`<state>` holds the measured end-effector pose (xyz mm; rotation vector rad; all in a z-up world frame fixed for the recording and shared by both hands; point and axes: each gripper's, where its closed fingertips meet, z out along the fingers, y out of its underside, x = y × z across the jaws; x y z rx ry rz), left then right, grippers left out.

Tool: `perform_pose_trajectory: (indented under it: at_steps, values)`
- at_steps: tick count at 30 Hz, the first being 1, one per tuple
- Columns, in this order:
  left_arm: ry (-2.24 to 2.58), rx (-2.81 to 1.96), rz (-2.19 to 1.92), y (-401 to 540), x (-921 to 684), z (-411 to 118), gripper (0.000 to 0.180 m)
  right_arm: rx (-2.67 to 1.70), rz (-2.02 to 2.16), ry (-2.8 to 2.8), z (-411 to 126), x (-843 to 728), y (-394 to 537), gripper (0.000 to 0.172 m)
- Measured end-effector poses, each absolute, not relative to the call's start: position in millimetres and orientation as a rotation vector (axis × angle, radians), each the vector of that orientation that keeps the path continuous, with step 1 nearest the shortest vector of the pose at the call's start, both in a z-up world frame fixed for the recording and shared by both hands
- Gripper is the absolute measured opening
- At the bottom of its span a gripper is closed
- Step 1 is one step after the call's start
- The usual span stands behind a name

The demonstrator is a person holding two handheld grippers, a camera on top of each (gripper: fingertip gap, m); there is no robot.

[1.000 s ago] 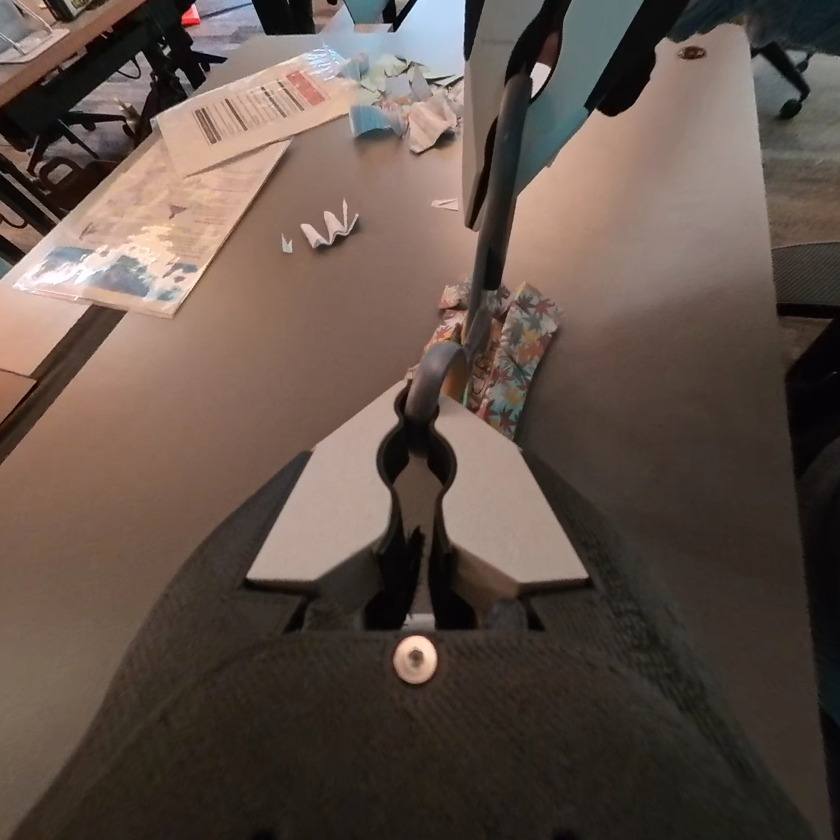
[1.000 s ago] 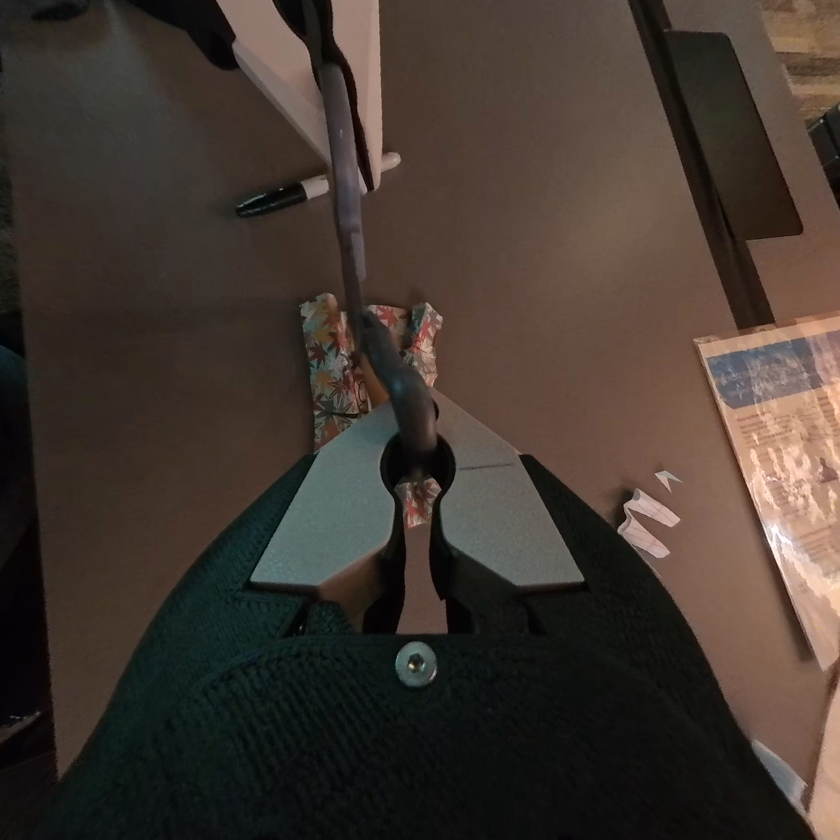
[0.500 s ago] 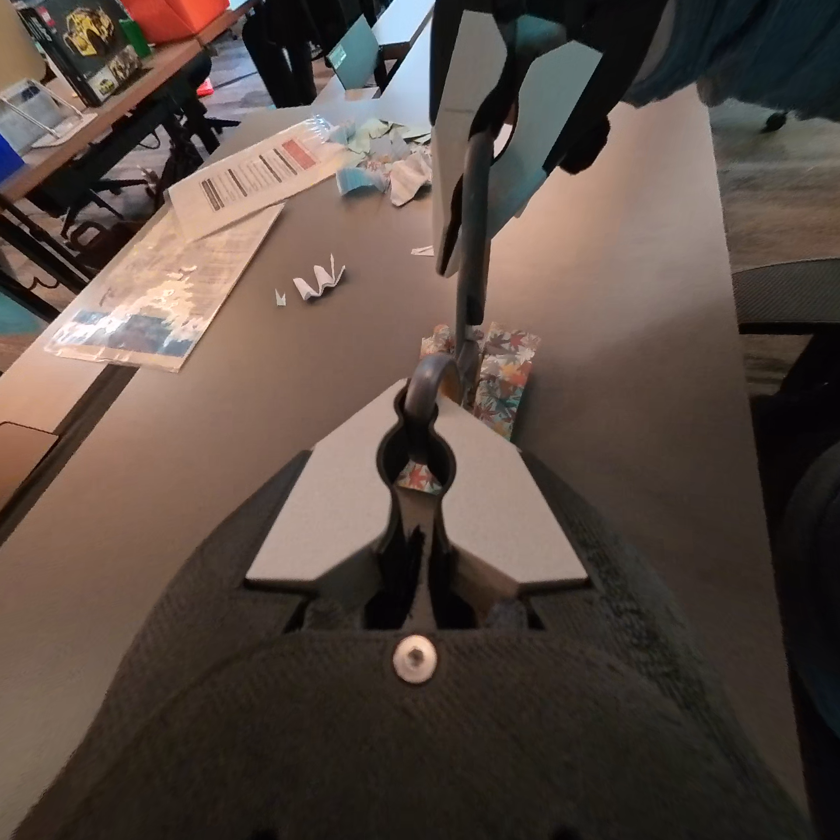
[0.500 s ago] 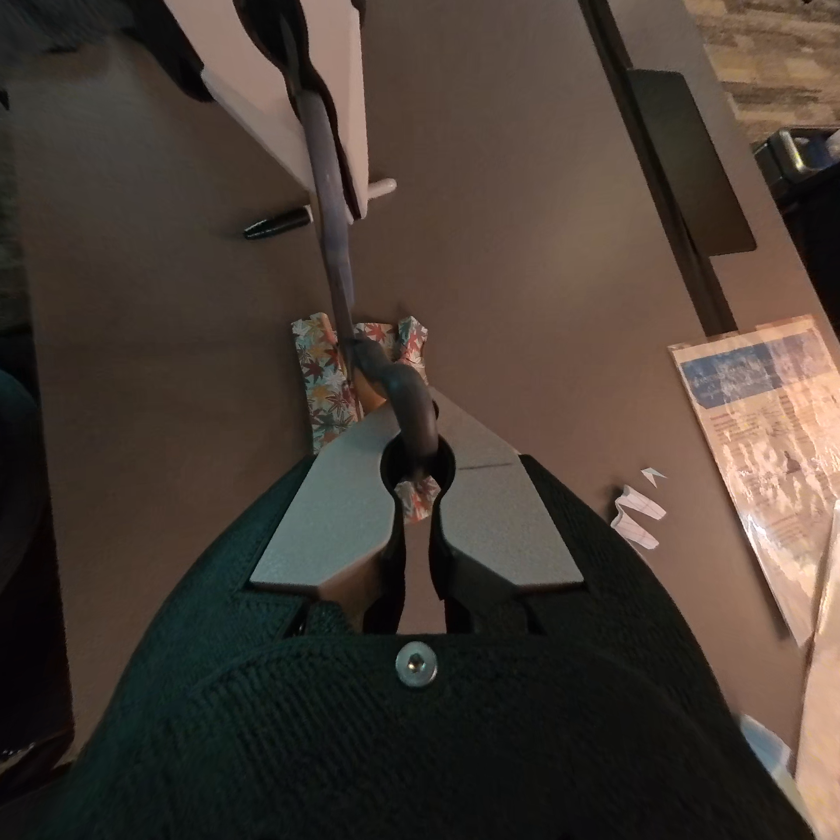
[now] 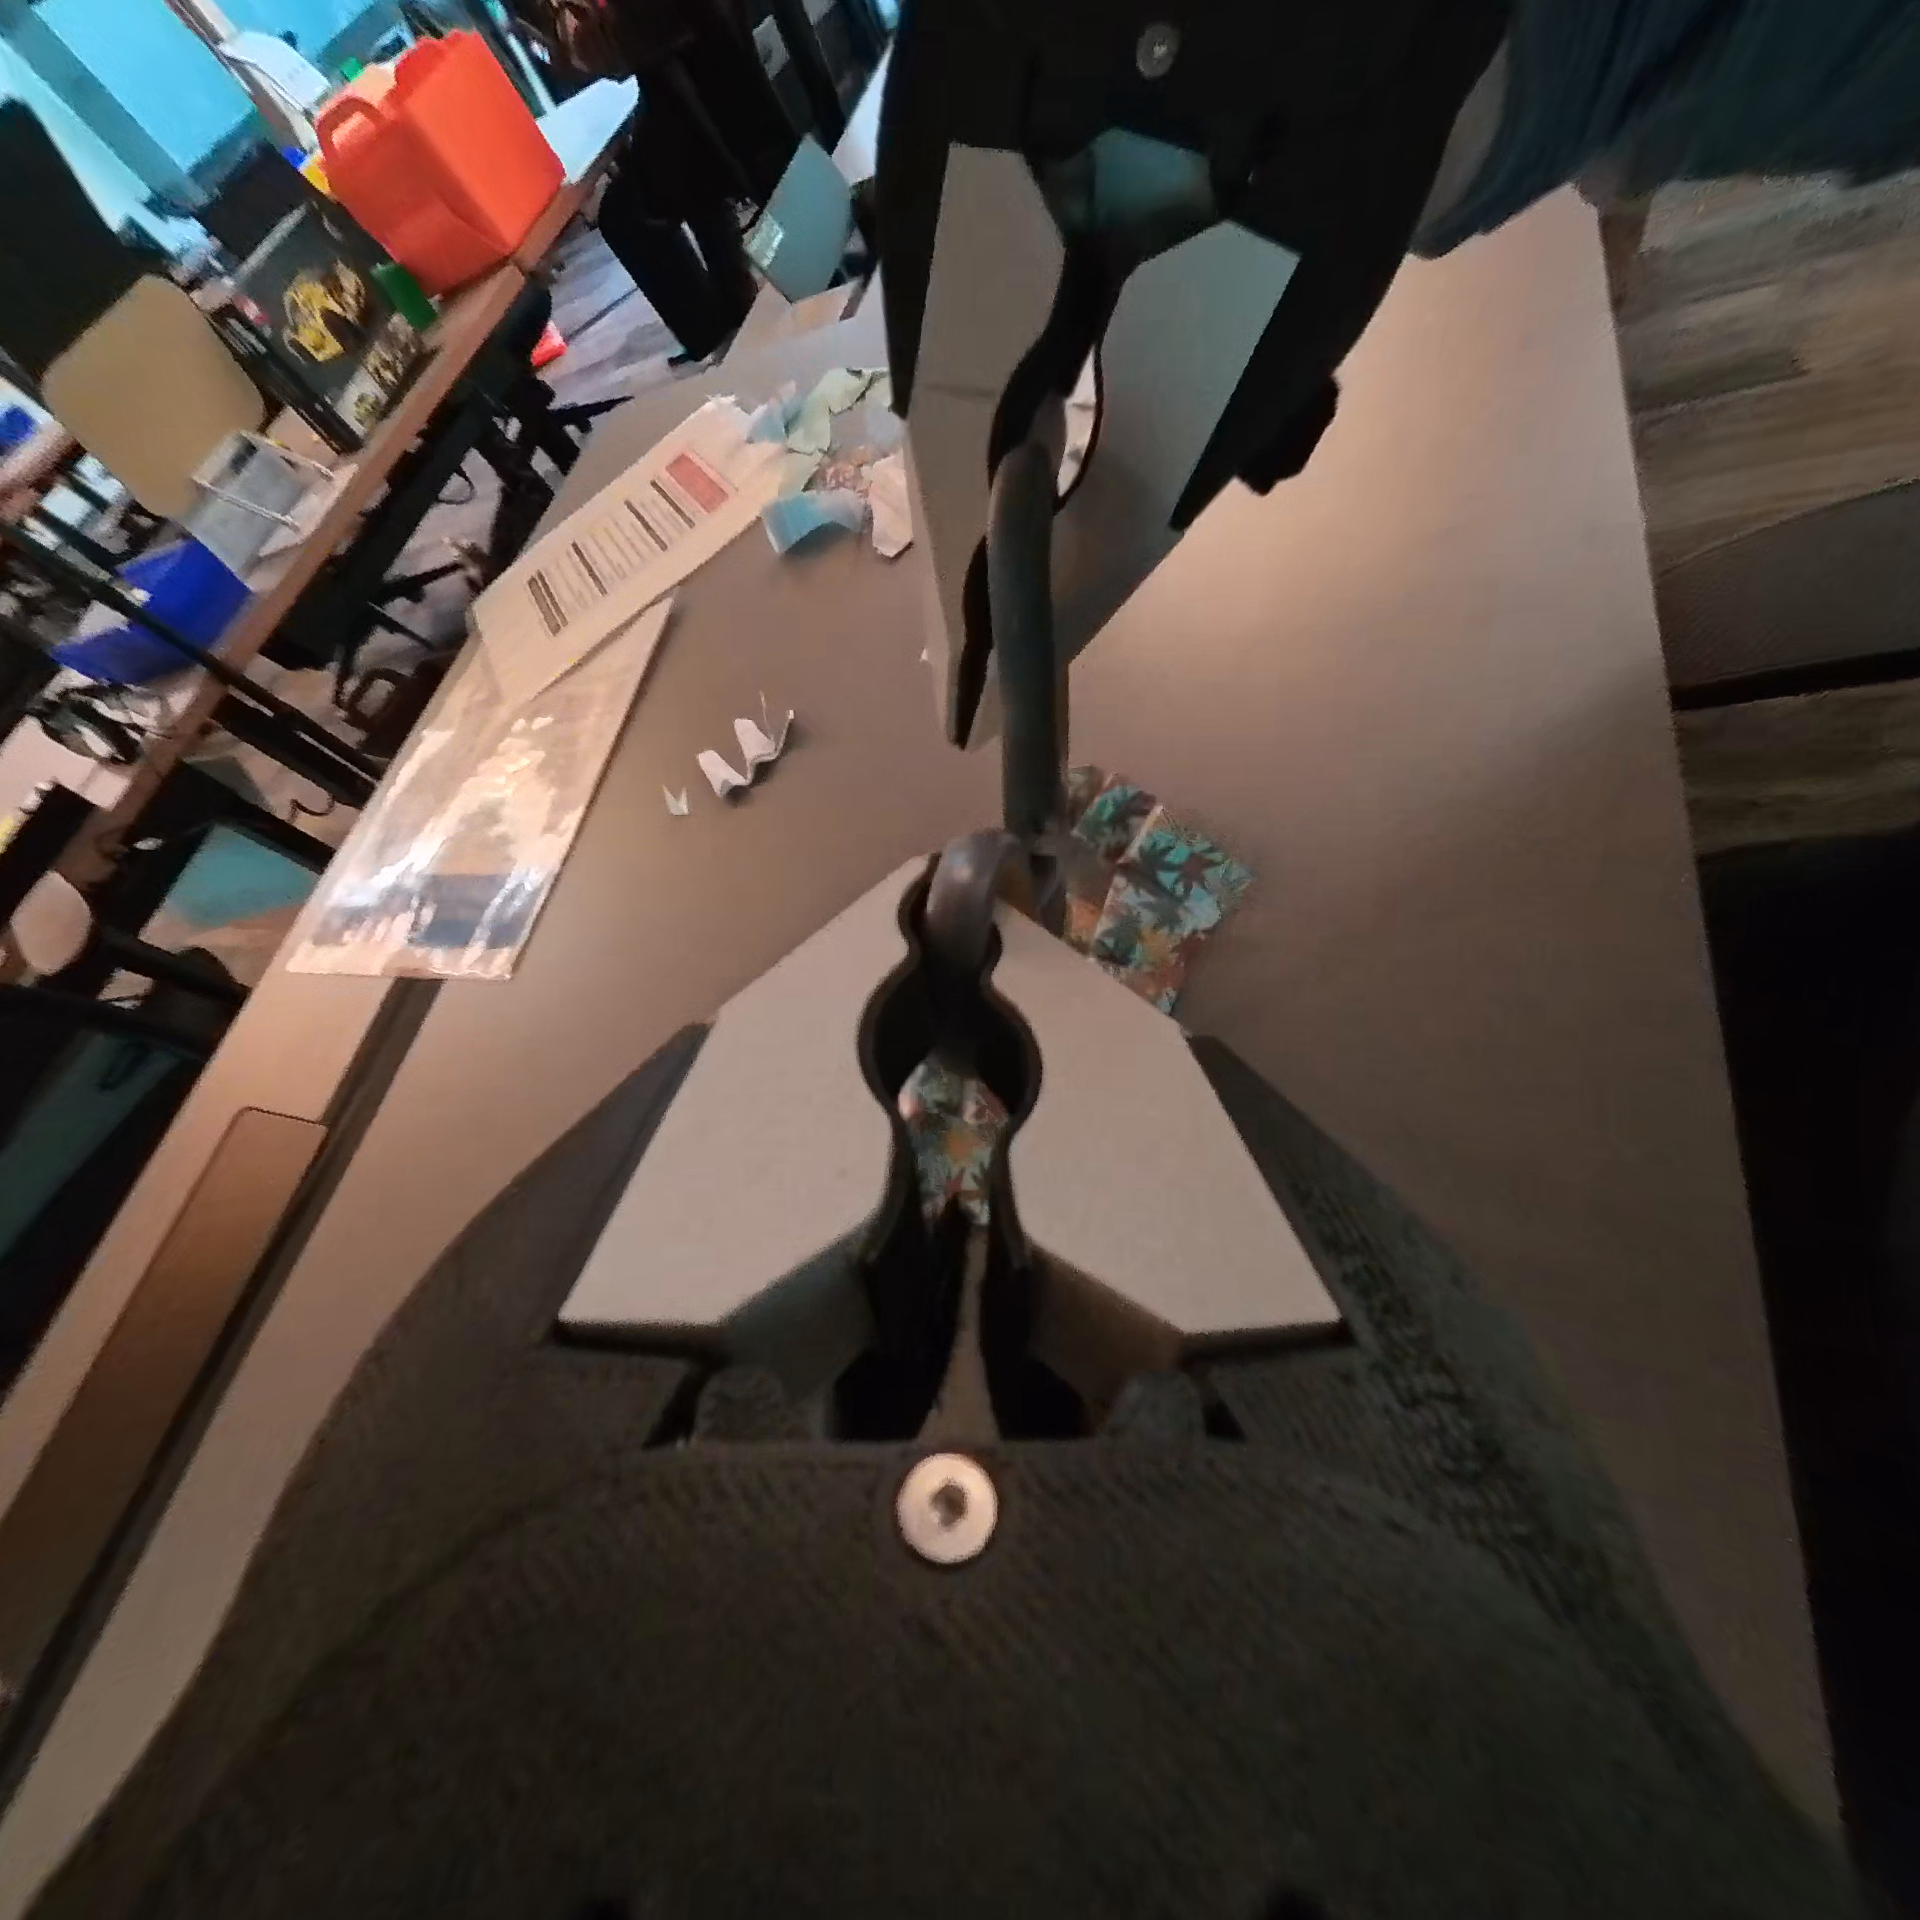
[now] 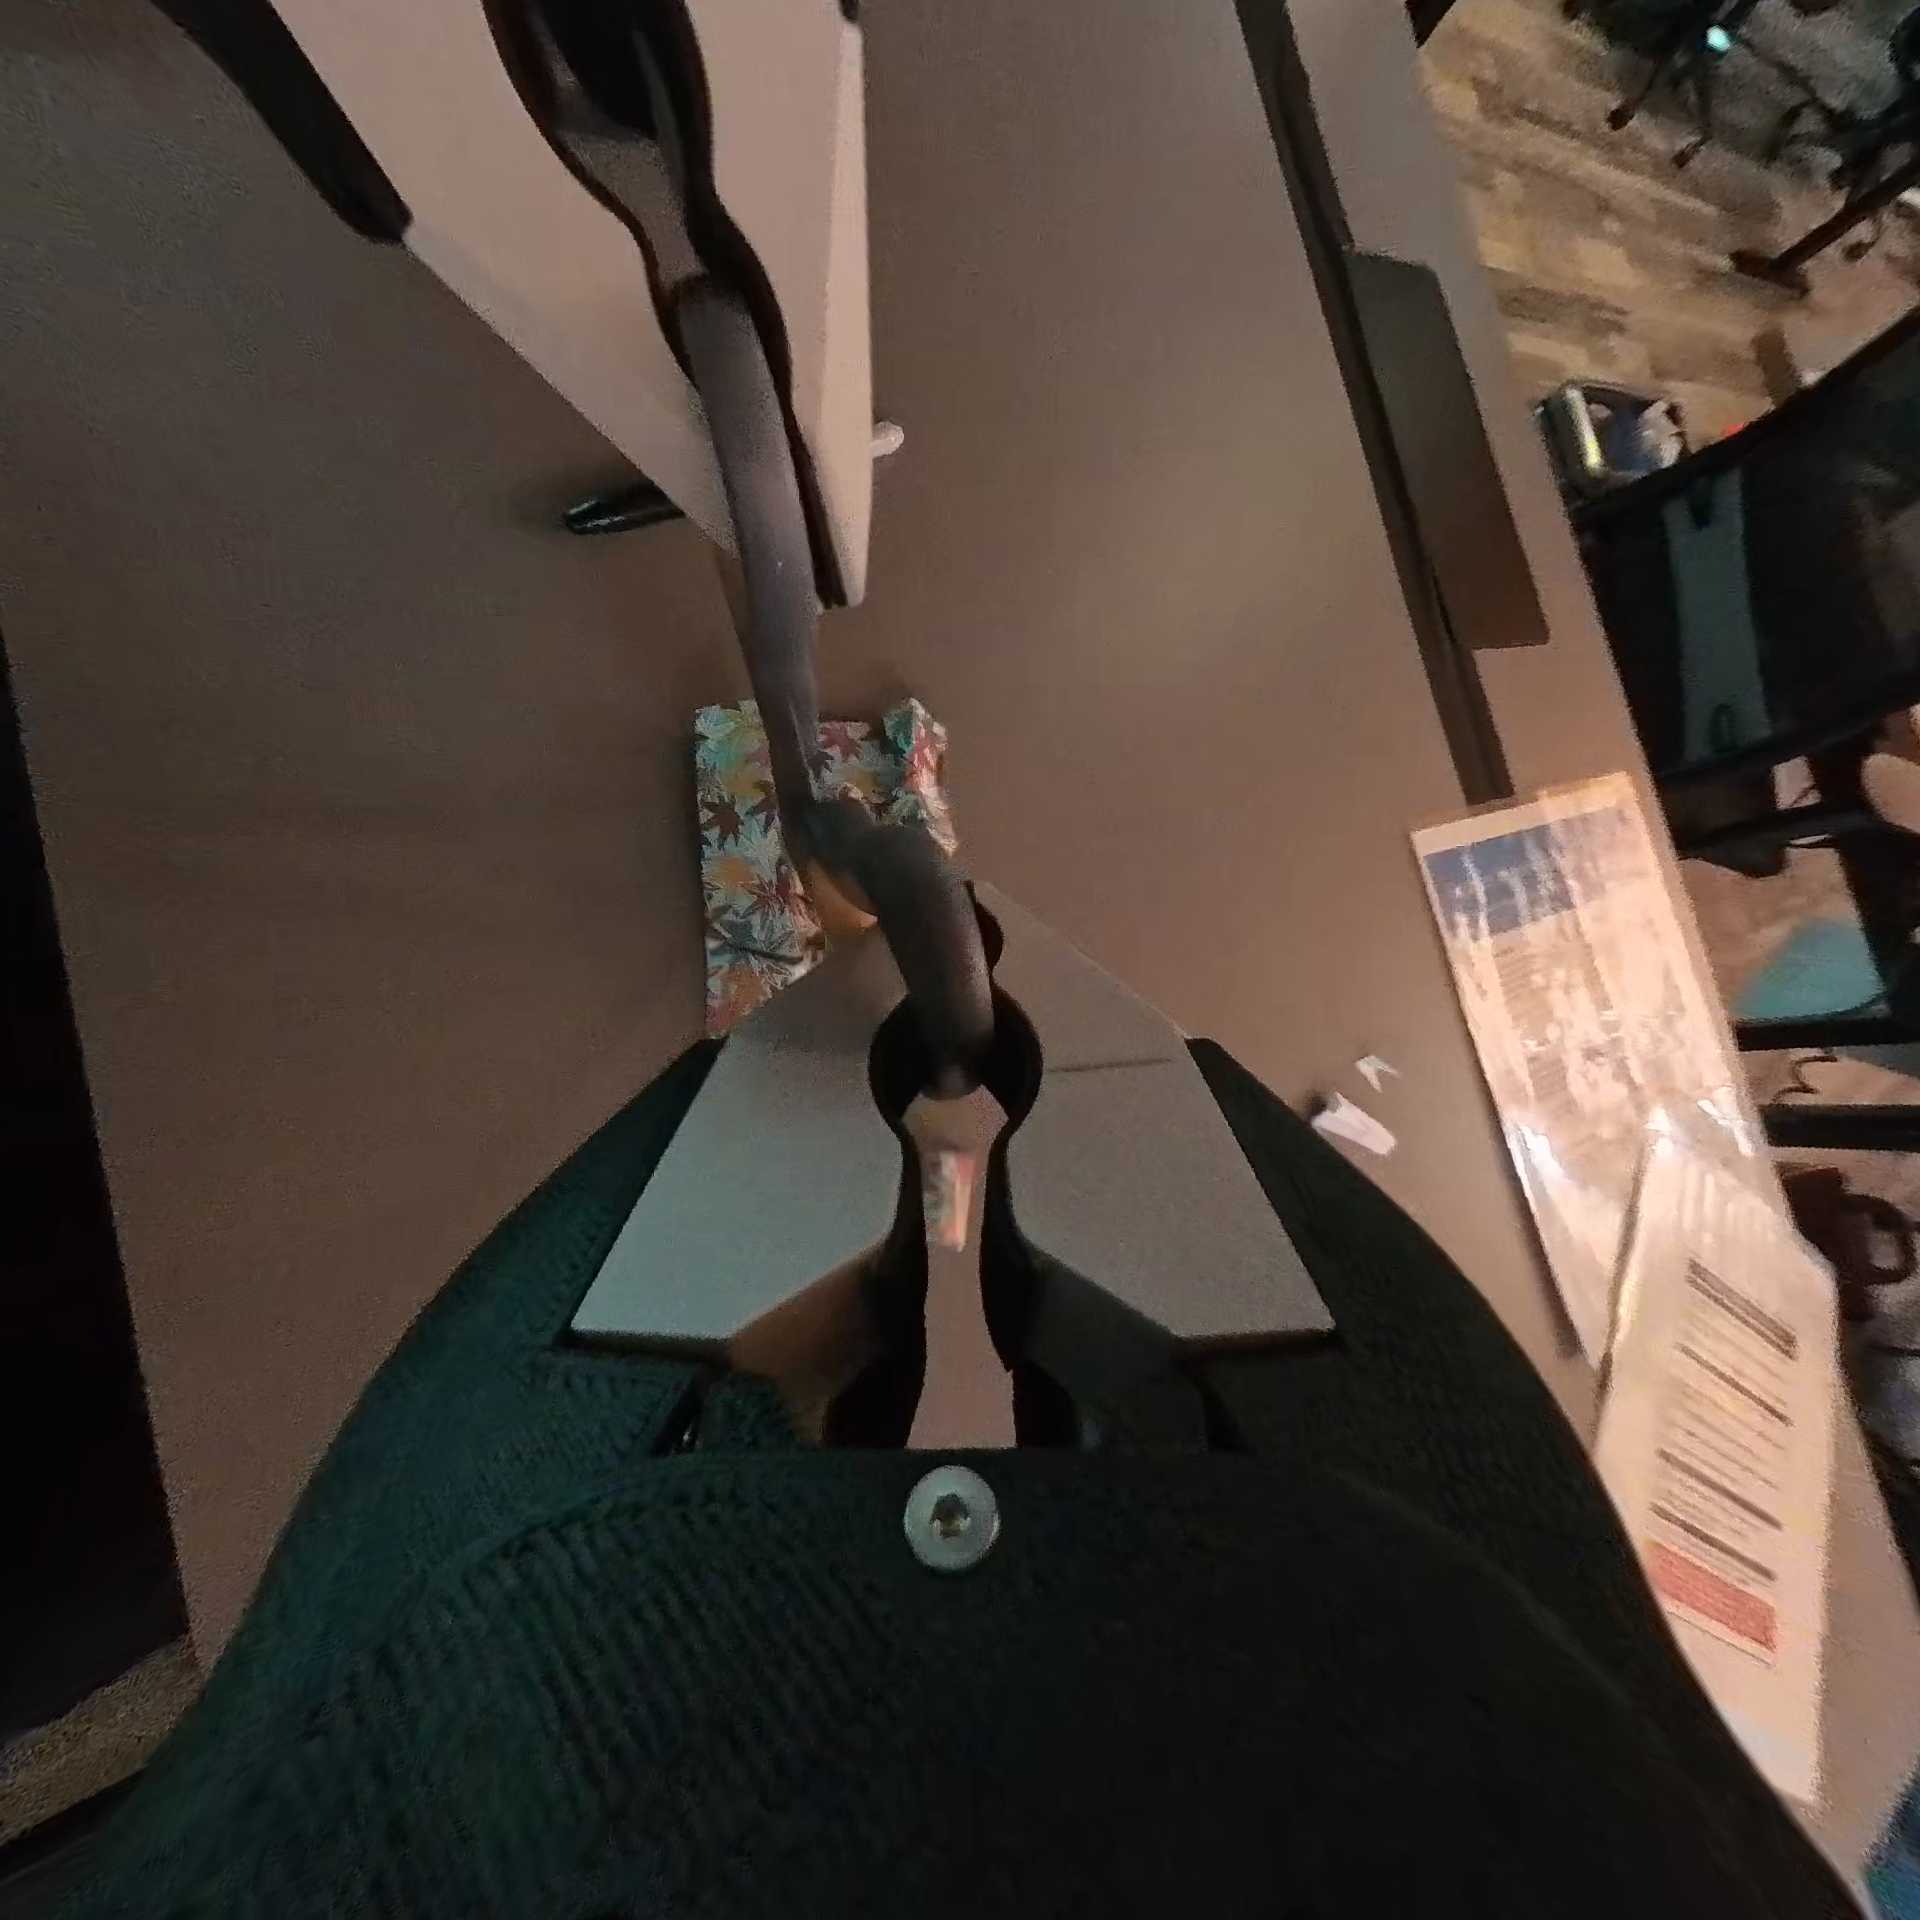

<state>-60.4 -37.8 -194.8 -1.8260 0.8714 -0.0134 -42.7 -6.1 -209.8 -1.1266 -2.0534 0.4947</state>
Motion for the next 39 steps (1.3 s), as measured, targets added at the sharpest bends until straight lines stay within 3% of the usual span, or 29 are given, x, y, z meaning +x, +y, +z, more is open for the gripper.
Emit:
perform_pose_trajectory:
  at_steps: [21,39]
  values:
    - [1.014,-1.427,0.539,-88,7,-218,0.000,-0.725,-0.021,-1.620,-221,-17,-79,0.000]
    - [0.978,-1.329,0.599,-90,20,-215,0.000,-0.713,0.019,-1.480,-211,0,-85,0.000]
